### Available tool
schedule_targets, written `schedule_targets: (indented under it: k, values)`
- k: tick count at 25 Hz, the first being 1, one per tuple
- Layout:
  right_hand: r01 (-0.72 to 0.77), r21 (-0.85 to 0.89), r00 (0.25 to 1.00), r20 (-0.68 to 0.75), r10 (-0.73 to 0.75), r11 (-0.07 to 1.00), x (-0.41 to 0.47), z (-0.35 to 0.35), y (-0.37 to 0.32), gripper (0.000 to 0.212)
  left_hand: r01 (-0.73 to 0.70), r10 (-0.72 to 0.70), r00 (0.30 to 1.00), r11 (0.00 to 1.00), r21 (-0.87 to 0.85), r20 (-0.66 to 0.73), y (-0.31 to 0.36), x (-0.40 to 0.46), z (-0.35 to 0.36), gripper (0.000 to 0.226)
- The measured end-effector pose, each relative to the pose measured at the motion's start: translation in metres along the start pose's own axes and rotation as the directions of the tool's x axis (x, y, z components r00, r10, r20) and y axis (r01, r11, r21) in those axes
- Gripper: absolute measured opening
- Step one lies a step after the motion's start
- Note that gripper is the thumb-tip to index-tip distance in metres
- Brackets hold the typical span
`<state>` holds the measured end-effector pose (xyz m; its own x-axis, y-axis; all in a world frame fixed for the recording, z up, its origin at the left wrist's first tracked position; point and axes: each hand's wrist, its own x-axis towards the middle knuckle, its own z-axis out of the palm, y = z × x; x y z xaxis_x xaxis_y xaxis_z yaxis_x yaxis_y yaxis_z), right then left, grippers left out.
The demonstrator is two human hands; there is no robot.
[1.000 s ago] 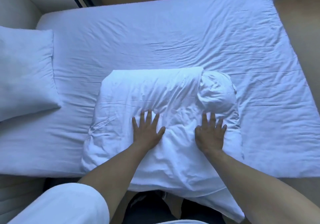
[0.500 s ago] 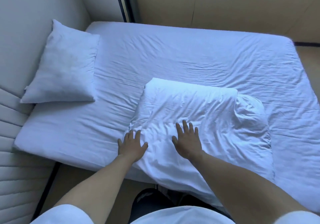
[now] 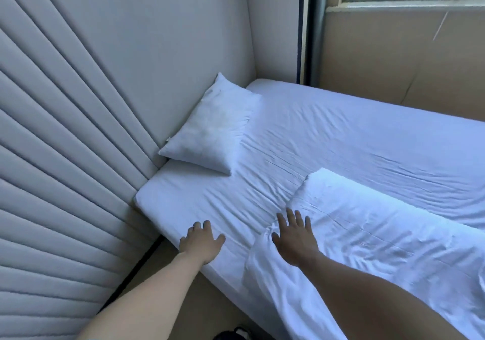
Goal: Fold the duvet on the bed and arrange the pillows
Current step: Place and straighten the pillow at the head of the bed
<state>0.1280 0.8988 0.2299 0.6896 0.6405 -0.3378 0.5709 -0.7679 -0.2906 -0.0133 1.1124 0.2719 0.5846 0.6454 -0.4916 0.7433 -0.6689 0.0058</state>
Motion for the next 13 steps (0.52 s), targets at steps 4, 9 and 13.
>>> schedule_targets:
  k: [4, 9, 13]
  values:
    - [0.052, 0.027, 0.997, -0.062, -0.05, 0.998, 0.069, -0.02, -0.06, 0.066, -0.014, 0.008, 0.996, 0.998, -0.063, -0.092, -0.035, 0.056, -0.044, 0.069]
    - [-0.054, 0.055, 0.996, -0.064, 0.058, 0.997, 0.169, -0.011, -0.11, 0.066, -0.11, 0.107, 0.993, 0.993, -0.051, -0.056, -0.073, 0.196, -0.07, 0.068]
    - [-0.37, 0.043, 0.923, 0.13, 0.362, 0.928, 0.233, 0.034, -0.142, 0.067, -0.24, 0.249, 0.964, 0.966, -0.1, 0.093, -0.107, 0.315, -0.066, 0.068]
